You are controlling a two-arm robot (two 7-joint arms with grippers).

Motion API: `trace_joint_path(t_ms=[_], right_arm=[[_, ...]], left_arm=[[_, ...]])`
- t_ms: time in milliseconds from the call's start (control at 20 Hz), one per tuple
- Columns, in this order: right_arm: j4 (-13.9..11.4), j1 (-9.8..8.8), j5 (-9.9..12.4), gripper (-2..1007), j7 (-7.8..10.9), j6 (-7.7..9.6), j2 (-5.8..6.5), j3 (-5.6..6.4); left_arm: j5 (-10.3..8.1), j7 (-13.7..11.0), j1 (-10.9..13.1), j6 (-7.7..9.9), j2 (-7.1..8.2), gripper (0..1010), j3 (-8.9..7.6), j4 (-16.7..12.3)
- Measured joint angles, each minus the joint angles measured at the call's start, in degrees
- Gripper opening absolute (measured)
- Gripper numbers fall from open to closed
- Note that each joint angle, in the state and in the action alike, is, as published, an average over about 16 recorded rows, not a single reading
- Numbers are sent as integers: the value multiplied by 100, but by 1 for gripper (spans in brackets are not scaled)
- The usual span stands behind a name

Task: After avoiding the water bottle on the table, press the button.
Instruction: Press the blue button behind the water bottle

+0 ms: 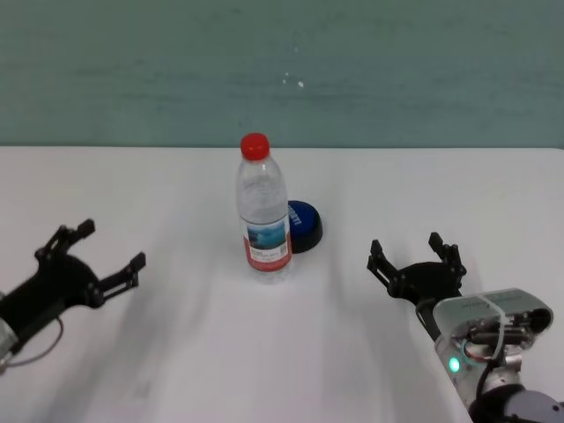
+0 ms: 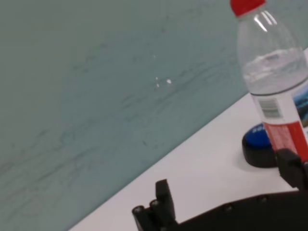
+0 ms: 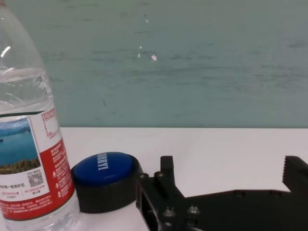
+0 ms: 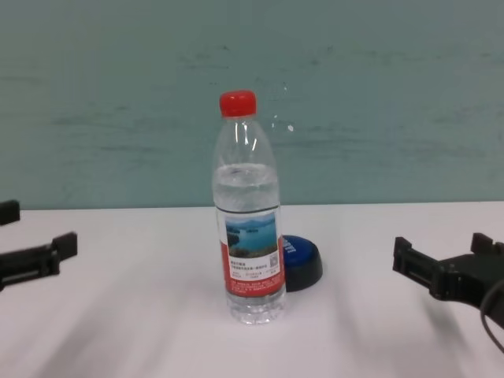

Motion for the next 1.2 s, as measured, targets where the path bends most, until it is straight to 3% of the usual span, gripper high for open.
trace_joint_path(t_ms=[600,1200], right_arm=[[0,0,0,1004,0,0,0,0],[0,0,0,1004,0,0,0,0]], left_arm=[[-141,-422,-1354,-297,-109,1000,430,1346],[-91,-729,-2538,-686,-481,1000,1023,2625]])
